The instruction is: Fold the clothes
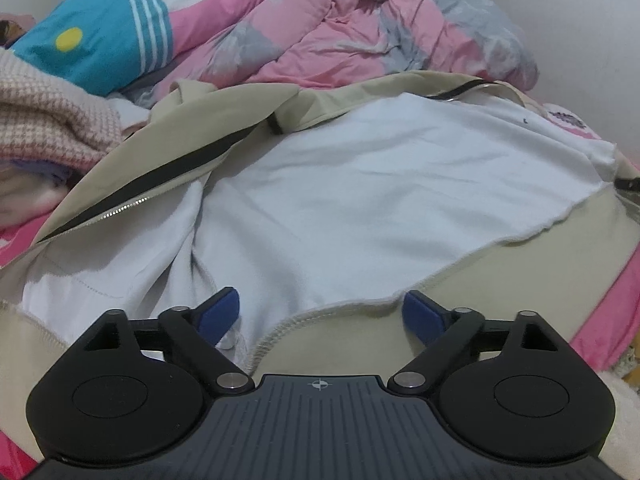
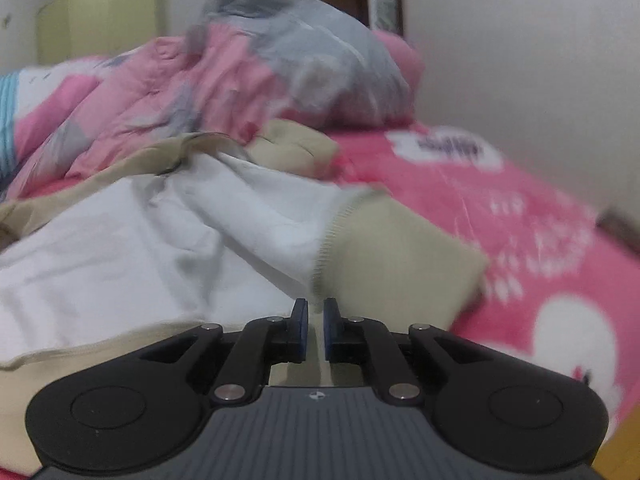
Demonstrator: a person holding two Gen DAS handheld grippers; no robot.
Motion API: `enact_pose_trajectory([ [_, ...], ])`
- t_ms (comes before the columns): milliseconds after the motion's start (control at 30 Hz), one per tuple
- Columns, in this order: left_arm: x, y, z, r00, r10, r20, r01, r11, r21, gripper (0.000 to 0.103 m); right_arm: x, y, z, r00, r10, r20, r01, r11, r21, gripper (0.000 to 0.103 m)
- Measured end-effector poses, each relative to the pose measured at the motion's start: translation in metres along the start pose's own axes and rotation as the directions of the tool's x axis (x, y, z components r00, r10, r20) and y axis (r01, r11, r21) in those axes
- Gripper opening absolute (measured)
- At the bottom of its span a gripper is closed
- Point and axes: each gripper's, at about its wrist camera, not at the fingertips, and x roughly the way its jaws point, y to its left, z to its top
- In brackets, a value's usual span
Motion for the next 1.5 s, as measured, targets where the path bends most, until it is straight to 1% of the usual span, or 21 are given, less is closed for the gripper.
enact_pose_trajectory([
  [33,0.0,0.0,0.0,1.0,0.005,-0.002,-0.005,1.0,0.0,0.094,-0.008,0.011,0.003,1.0,0.011,0.022,-0.01,0.999,-0.032,0.008],
  [100,0.0,-0.001,0.0,1.0,0.015,-0.005,-0.015,1.0,0.003,0.096,-0.021,0.031,0.006,0.994,0.091,0.054,-0.087,0.994,-0.064,0.01],
  [167,0.0,-0.004,0.0,1.0,0.025,-0.008,-0.025,1.0,0.006,0.098,-0.026,0.054,0.005,0.983,0.174,0.058,-0.167,0.98,-0.106,0.02],
  [200,0.001,-0.005,0.001,0.999,0.031,-0.009,-0.031,0.999,0.009,0.098,-0.028,0.066,0.004,0.975,0.215,0.059,-0.206,0.97,-0.127,0.022],
  [267,0.002,-0.007,0.001,0.999,0.036,-0.014,-0.036,0.999,0.01,0.1,-0.019,0.086,-0.007,0.971,0.239,0.013,-0.233,0.956,-0.179,0.026],
  [300,0.002,-0.007,0.001,0.999,0.038,-0.016,-0.038,0.999,0.008,0.101,-0.012,0.091,-0.016,0.97,0.241,-0.028,-0.242,0.952,-0.186,0.028],
  [333,0.004,-0.007,0.001,0.999,0.038,-0.021,-0.038,0.999,0.003,0.102,-0.004,0.096,-0.026,0.968,0.24,-0.073,-0.25,0.949,-0.19,0.033],
  [367,0.005,-0.006,0.0,0.999,0.037,-0.027,-0.037,0.999,-0.003,0.102,0.002,0.098,-0.036,0.97,0.222,-0.096,-0.237,0.952,-0.193,0.034],
  [433,0.006,-0.003,-0.001,0.999,0.029,-0.04,-0.03,0.999,-0.021,0.103,-0.006,0.102,-0.046,0.981,0.187,-0.05,-0.194,0.958,-0.211,0.036],
  [500,0.008,0.001,-0.001,0.999,0.015,-0.048,-0.017,0.999,-0.042,0.103,-0.01,0.106,-0.048,0.986,0.161,-0.042,-0.167,0.957,-0.237,0.038],
  [600,0.01,0.005,-0.002,0.998,-0.004,-0.058,-0.001,0.997,-0.072,0.103,-0.012,0.107,-0.052,0.988,0.148,-0.033,-0.152,0.965,-0.216,0.039],
  [700,0.011,0.005,-0.001,0.998,-0.004,-0.067,-0.001,0.997,-0.074,0.103,-0.016,0.106,-0.054,0.988,0.148,-0.037,-0.153,0.971,-0.186,0.041],
  [833,0.013,0.005,0.0,0.996,-0.002,-0.085,-0.005,0.997,-0.08,0.103,-0.014,0.1,-0.048,0.984,0.168,-0.063,-0.175,0.976,-0.128,0.043],
  [933,0.015,0.005,0.002,0.995,0.001,-0.103,-0.01,0.997,-0.082,0.103,-0.014,0.098,-0.046,0.982,0.177,-0.072,-0.184,0.977,-0.109,0.044],
  [1133,0.015,0.003,0.004,0.991,0.015,-0.131,-0.028,0.995,-0.096,0.103,-0.014,0.096,-0.047,0.979,0.192,-0.071,-0.198,0.976,-0.091,0.05],
  [1200,0.016,0.003,0.005,0.99,0.019,-0.138,-0.033,0.994,-0.102,0.103,-0.014,0.096,-0.047,0.973,0.218,-0.076,-0.224,0.971,-0.085,0.065],
  [1233,0.016,0.003,0.005,0.99,0.021,-0.14,-0.035,0.994,-0.103,0.103,-0.014,0.096,-0.047,0.961,0.259,-0.093,-0.267,0.96,-0.083,0.086],
  [1267,0.016,0.002,0.005,0.99,0.022,-0.142,-0.037,0.994,-0.103,0.103,-0.013,0.098,-0.048,0.95,0.293,-0.109,-0.303,0.949,-0.088,0.103],
  [1367,0.016,0.002,0.005,0.989,0.026,-0.146,-0.041,0.994,-0.104,0.103,-0.015,0.114,-0.054,0.959,0.263,-0.11,-0.278,0.946,-0.167,0.103],
  [1433,0.016,0.001,0.006,0.989,0.028,-0.146,-0.043,0.993,-0.106,0.103,-0.016,0.116,-0.055,0.962,0.253,-0.103,-0.268,0.949,-0.166,0.103],
  [1500,0.017,0.001,0.006,0.989,0.029,-0.147,-0.045,0.993,-0.108,0.103,-0.016,0.116,-0.055,0.96,0.257,-0.107,-0.272,0.949,-0.159,0.103],
])
